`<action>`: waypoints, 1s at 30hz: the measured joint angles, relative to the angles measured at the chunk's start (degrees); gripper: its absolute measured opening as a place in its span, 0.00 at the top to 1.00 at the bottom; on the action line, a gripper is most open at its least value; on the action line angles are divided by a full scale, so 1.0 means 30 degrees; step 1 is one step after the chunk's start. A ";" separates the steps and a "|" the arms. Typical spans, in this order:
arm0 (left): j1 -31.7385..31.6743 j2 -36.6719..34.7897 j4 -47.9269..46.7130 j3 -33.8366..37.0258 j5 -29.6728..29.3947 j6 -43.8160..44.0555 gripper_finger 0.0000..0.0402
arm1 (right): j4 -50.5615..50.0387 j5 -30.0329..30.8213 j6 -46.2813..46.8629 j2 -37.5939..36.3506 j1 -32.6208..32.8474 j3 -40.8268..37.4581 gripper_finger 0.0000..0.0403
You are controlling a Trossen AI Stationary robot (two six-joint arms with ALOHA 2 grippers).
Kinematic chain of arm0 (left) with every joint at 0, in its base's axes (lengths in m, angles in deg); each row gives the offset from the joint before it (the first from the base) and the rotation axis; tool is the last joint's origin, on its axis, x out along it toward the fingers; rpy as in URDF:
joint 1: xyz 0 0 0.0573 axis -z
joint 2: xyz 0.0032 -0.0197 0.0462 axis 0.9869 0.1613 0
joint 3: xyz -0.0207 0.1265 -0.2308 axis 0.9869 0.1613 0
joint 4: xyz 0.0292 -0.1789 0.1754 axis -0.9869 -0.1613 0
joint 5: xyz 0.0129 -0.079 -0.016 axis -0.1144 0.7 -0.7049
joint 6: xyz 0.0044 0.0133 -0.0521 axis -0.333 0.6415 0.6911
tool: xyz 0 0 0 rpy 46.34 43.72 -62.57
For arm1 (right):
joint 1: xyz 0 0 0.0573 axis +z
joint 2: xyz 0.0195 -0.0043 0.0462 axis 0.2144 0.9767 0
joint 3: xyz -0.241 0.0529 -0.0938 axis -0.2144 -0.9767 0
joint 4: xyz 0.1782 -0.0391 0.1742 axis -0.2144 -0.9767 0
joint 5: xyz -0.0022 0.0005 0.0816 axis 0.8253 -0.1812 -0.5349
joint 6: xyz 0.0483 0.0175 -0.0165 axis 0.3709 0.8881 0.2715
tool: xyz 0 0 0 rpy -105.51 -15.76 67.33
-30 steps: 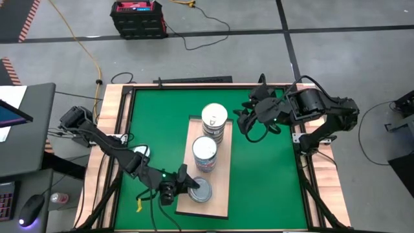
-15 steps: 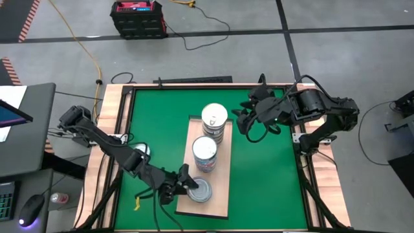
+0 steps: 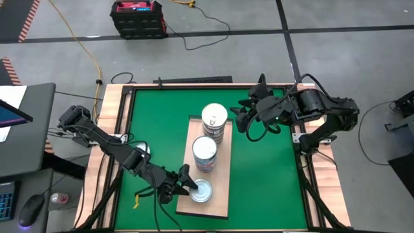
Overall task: Stack canned seafood by type on shelf
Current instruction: Stack the green white tuna can on top of the other green white tuna can on the shelf, then stack the green white tuna can on top of the other green white tuna cans on the shelf
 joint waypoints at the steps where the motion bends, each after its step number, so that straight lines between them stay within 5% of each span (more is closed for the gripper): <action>1: 0.0000 0.0000 0.0011 0.0000 -0.0165 -0.0003 0.38 | 0.0086 -0.0007 -0.0037 0.0000 0.0000 0.0000 0.43; 8: 0.0207 -0.0972 -0.0811 0.0000 -0.1764 0.2700 0.38 | 0.0075 -0.0049 -0.0441 -0.0015 0.0000 0.0000 0.43; 19: 0.0309 -0.6202 -1.0490 0.0469 -0.1558 1.6560 0.47 | -0.0058 -0.0583 -0.2252 -0.0561 -0.0058 0.0000 0.43; 30: -0.1343 -1.0654 -1.5537 0.5560 -0.0454 3.0279 0.56 | 0.0058 -0.1115 -0.4274 -0.0554 0.0007 0.0000 0.43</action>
